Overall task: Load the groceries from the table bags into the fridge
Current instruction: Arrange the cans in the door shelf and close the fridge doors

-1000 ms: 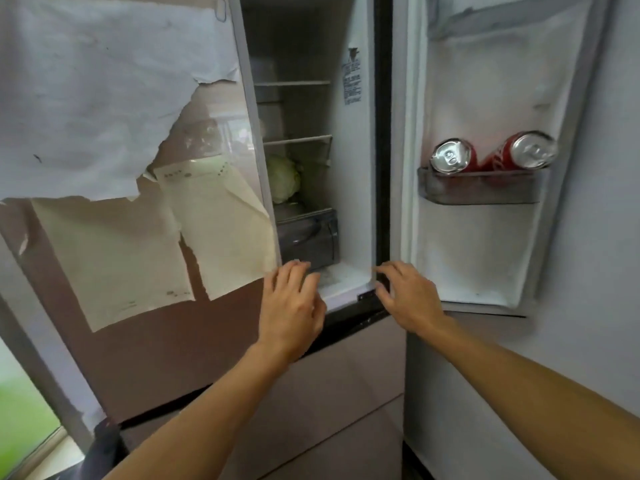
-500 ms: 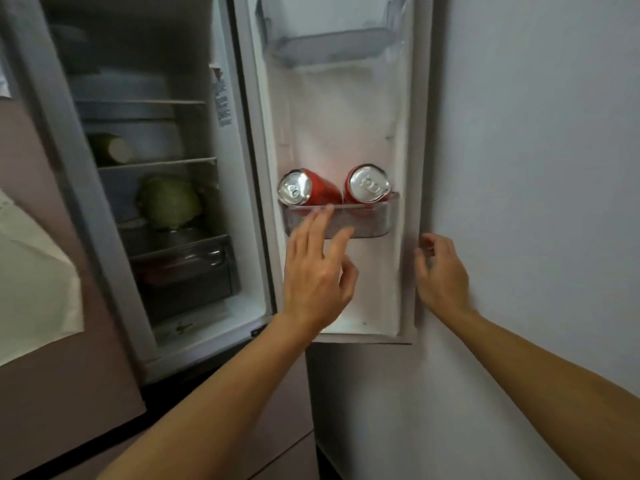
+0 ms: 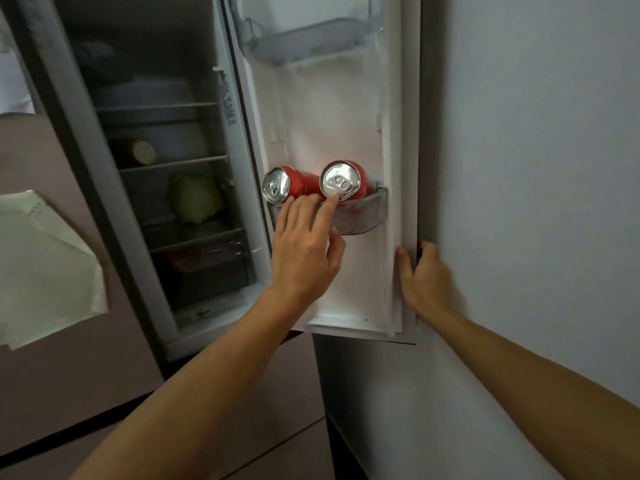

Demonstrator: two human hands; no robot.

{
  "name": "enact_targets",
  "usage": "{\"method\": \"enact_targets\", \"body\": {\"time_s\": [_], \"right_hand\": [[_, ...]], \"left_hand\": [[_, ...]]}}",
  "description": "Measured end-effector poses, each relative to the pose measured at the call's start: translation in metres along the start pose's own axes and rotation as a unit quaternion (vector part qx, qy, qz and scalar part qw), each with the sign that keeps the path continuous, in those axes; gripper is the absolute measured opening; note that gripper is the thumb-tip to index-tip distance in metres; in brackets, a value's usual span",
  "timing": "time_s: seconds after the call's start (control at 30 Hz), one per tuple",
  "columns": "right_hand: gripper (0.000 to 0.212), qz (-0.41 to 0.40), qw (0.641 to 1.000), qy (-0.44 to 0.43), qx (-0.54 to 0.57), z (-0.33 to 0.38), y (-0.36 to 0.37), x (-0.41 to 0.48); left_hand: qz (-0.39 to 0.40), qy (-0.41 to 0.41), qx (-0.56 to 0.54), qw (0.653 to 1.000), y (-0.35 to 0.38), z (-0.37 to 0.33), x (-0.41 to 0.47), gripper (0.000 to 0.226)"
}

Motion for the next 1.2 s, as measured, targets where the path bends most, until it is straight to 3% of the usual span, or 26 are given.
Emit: {"method": "enact_targets", "body": {"time_s": [0.2,0.4,0.57,0.77,0.93,1.1,1.2], "right_hand": [[0.060,0.014,1.000,-0.004,0.003,0.034,-0.014,-0.047],[0.077,0.058,0.993,-0.106,-0.002,0.102,-0.015,-0.106],[0.077,0.075,0.981,-0.175,-0.018,0.159,0.002,-0.150],[0.074,0.114,0.965,-0.236,0.021,0.212,0.037,-0.171],[0.057,0.134,0.940,-0.312,0.021,0.244,0.077,-0.166],[0.058,0.139,0.907,-0.393,-0.058,0.264,0.133,-0.142],[0.062,0.145,0.888,-0.430,-0.077,0.275,0.169,-0.129]], "left_hand": [[0.049,-0.040,0.024,0.998,-0.039,0.033,-0.012,0.049],[0.068,-0.122,0.019,0.990,-0.096,0.088,-0.025,0.052],[0.100,-0.200,0.023,0.974,-0.124,0.124,-0.057,0.057],[0.108,-0.201,0.005,0.974,-0.149,0.146,-0.079,0.038],[0.103,-0.188,0.000,0.977,-0.148,0.155,-0.083,0.046],[0.052,-0.236,0.025,0.970,-0.154,0.199,-0.083,0.053],[0.049,-0.203,0.087,0.974,-0.145,0.219,-0.084,0.057]]}}
Point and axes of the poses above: each hand's wrist, its own x-axis towards the middle knuckle, its own y-axis out of the palm, z = x × y, the point moved 10 cm from there along x, towards the middle knuckle, and after that the axes turned 10 degrees about -y, right-handed, at the moved point
